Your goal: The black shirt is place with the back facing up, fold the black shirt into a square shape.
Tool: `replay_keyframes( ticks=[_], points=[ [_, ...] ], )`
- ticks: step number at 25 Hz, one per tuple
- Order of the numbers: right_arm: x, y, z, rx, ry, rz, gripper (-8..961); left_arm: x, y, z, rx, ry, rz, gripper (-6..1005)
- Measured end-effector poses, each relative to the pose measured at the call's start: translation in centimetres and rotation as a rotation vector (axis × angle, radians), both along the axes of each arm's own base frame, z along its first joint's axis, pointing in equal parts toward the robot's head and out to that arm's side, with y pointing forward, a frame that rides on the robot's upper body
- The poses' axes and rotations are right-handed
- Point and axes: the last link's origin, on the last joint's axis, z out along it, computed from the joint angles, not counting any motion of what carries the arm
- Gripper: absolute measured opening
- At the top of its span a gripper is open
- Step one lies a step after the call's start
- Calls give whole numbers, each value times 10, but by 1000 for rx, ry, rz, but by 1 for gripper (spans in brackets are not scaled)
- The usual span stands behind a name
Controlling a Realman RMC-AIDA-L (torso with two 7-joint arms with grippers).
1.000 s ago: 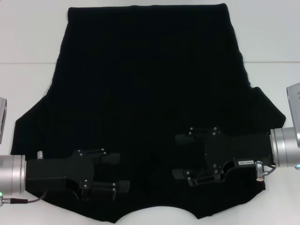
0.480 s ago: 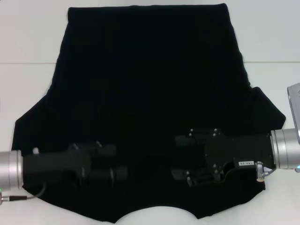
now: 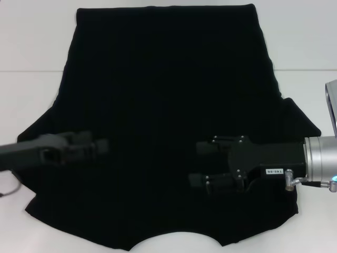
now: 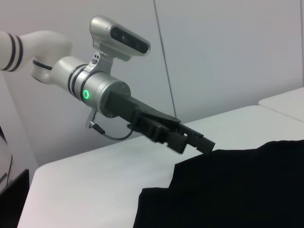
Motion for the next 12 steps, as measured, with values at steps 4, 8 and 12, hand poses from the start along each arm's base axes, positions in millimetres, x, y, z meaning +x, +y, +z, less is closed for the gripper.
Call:
replay_keyframes(
  ticks=[4,8,12],
  points=[
    [-3,0,-4,-19,6,-17,883,-13,6,21,28,31,148,841],
    [-4,1,-4,-30,6,-33,884,-25,5,38,13,90,263,844],
    [-3,2,-3,-19,6,-41,883,-38,6,50,12,138,389,849]
  ],
)
